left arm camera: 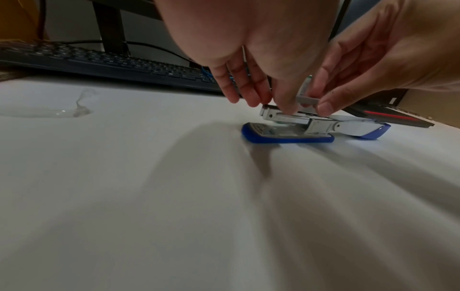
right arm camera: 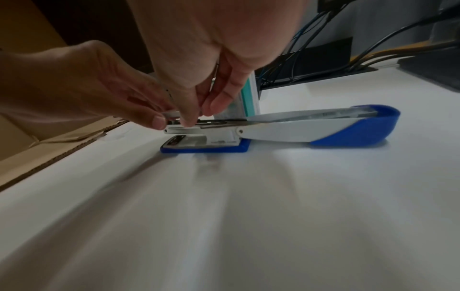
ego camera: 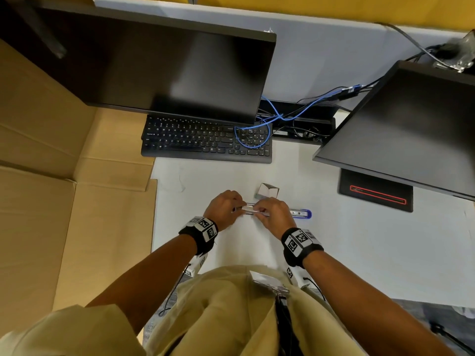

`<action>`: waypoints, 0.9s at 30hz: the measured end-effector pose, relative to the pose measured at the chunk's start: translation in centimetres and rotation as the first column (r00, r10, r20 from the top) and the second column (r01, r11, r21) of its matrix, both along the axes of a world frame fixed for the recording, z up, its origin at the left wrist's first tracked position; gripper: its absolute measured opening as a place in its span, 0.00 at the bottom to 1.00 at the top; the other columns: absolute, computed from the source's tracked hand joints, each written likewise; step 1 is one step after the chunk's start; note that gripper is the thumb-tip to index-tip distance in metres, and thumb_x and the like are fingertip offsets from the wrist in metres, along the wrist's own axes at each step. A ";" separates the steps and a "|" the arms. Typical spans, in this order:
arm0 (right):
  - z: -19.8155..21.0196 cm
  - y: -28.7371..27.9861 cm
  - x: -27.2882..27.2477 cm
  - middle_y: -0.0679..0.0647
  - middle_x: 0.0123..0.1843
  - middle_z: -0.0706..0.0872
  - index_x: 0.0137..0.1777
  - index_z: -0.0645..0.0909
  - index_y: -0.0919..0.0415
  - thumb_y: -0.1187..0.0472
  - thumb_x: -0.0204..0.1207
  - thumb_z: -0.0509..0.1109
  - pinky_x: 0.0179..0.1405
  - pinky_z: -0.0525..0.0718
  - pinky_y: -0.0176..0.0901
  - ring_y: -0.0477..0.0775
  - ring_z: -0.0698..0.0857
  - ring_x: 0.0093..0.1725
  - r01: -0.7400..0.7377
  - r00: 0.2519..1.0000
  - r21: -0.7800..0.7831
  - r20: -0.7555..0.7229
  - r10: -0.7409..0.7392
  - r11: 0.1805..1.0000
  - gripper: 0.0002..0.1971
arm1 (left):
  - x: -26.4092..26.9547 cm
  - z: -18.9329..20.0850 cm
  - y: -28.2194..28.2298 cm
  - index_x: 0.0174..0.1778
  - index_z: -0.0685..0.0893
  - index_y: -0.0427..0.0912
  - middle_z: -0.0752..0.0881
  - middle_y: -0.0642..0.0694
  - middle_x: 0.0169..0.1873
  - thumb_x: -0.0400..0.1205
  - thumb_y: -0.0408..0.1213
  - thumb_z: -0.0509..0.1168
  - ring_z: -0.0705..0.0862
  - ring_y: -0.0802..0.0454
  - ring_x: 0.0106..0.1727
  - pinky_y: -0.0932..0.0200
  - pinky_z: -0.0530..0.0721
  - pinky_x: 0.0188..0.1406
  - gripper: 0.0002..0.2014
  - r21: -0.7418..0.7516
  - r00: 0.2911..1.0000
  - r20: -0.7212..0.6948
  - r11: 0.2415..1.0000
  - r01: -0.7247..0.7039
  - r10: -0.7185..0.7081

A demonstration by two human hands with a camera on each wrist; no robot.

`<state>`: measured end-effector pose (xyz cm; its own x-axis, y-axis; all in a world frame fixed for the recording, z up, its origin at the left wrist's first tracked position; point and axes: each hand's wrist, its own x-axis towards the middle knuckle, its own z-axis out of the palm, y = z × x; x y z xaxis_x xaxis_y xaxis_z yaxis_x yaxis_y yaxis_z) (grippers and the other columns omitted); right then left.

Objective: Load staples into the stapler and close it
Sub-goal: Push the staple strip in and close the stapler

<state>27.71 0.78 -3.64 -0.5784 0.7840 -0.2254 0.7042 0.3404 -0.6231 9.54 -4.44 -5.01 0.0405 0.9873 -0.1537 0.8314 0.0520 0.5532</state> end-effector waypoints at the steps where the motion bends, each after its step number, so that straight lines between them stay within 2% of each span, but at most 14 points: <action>1: 0.0 -0.1 -0.3 0.60 0.55 0.91 0.46 0.89 0.61 0.65 0.73 0.75 0.55 0.87 0.48 0.59 0.89 0.50 -0.016 1.000 0.033 0.022 0.016 0.999 0.04 | 0.1 0.0 0.1 0.54 0.90 0.42 0.89 0.45 0.52 0.79 0.38 0.69 0.84 0.45 0.51 0.60 0.79 0.46 0.10 0.001 1.000 -0.006 1.000 -0.012 0.012; 3: -0.1 -0.1 -0.7 0.61 0.58 0.91 0.43 0.89 0.61 0.66 0.74 0.73 0.51 0.88 0.50 0.60 0.89 0.50 -0.039 0.996 0.099 0.081 0.030 0.994 0.03 | 0.5 -0.1 0.3 0.54 0.90 0.41 0.89 0.43 0.52 0.79 0.36 0.68 0.84 0.44 0.51 0.56 0.84 0.47 0.10 -0.004 1.000 -0.013 1.000 -0.024 0.024; 5: -0.3 0.0 -1.0 0.63 0.54 0.91 0.44 0.89 0.62 0.66 0.75 0.70 0.47 0.88 0.51 0.62 0.89 0.48 -0.049 0.992 0.140 0.126 0.031 0.989 0.05 | 0.7 -0.1 0.5 0.55 0.90 0.40 0.90 0.42 0.52 0.80 0.36 0.67 0.85 0.43 0.53 0.53 0.85 0.49 0.11 -0.017 0.999 -0.014 0.999 -0.037 0.036; 9: -0.1 0.3 -1.2 0.62 0.46 0.91 0.45 0.89 0.61 0.65 0.77 0.69 0.45 0.89 0.50 0.62 0.88 0.44 -0.067 0.984 0.143 0.174 0.041 0.987 0.06 | 0.6 -0.2 0.7 0.53 0.91 0.41 0.91 0.42 0.50 0.79 0.38 0.68 0.86 0.43 0.50 0.57 0.82 0.47 0.11 -0.014 0.999 -0.011 0.999 -0.041 0.041; 15: 0.2 0.6 -1.1 0.58 0.38 0.90 0.42 0.89 0.58 0.63 0.75 0.71 0.39 0.86 0.47 0.60 0.86 0.38 -0.107 0.974 0.159 0.214 0.071 0.981 0.05 | 0.5 0.1 0.6 0.48 0.91 0.41 0.91 0.42 0.41 0.77 0.39 0.70 0.86 0.42 0.43 0.52 0.87 0.43 0.09 -0.002 1.000 -0.015 1.000 -0.014 0.014; 18: -0.1 0.7 -1.2 0.58 0.37 0.90 0.39 0.89 0.59 0.64 0.72 0.75 0.38 0.85 0.46 0.60 0.87 0.38 -0.127 0.967 0.179 0.243 0.081 0.976 0.02 | 0.5 -0.1 0.7 0.51 0.91 0.43 0.93 0.43 0.44 0.76 0.40 0.72 0.88 0.42 0.45 0.54 0.86 0.45 0.11 0.022 1.000 -0.019 0.999 -0.023 0.023; 21: -0.4 0.6 -1.2 0.57 0.34 0.91 0.35 0.88 0.58 0.64 0.67 0.79 0.35 0.84 0.44 0.59 0.88 0.36 -0.150 0.962 0.198 0.255 0.097 0.969 0.03 | 0.5 0.0 0.6 0.47 0.92 0.46 0.93 0.45 0.41 0.75 0.41 0.71 0.88 0.42 0.42 0.54 0.84 0.42 0.08 0.048 0.999 -0.045 0.999 -0.015 0.017; 24: -0.5 0.4 -0.9 0.57 0.37 0.92 0.37 0.89 0.59 0.63 0.64 0.82 0.37 0.85 0.44 0.59 0.88 0.38 -0.143 0.970 0.199 0.224 0.097 0.969 0.05 | 0.5 0.0 0.6 0.47 0.92 0.46 0.93 0.46 0.40 0.76 0.41 0.70 0.87 0.42 0.41 0.53 0.85 0.41 0.08 0.048 0.997 -0.074 0.999 -0.009 0.013; 27: -0.9 0.5 0.1 0.59 0.46 0.92 0.46 0.89 0.59 0.61 0.65 0.81 0.45 0.86 0.48 0.60 0.89 0.45 -0.115 0.974 0.168 0.214 0.078 0.979 0.10 | 0.4 -0.3 0.6 0.51 0.91 0.46 0.93 0.46 0.42 0.75 0.40 0.71 0.87 0.43 0.42 0.54 0.84 0.41 0.10 0.052 0.997 -0.074 0.999 0.005 -0.001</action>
<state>27.85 1.29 -4.57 -0.6094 0.7648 -0.2092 0.7688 0.5054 -0.3917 9.97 -3.88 -5.31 0.0341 0.9939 -0.1051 0.8701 0.0222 0.4924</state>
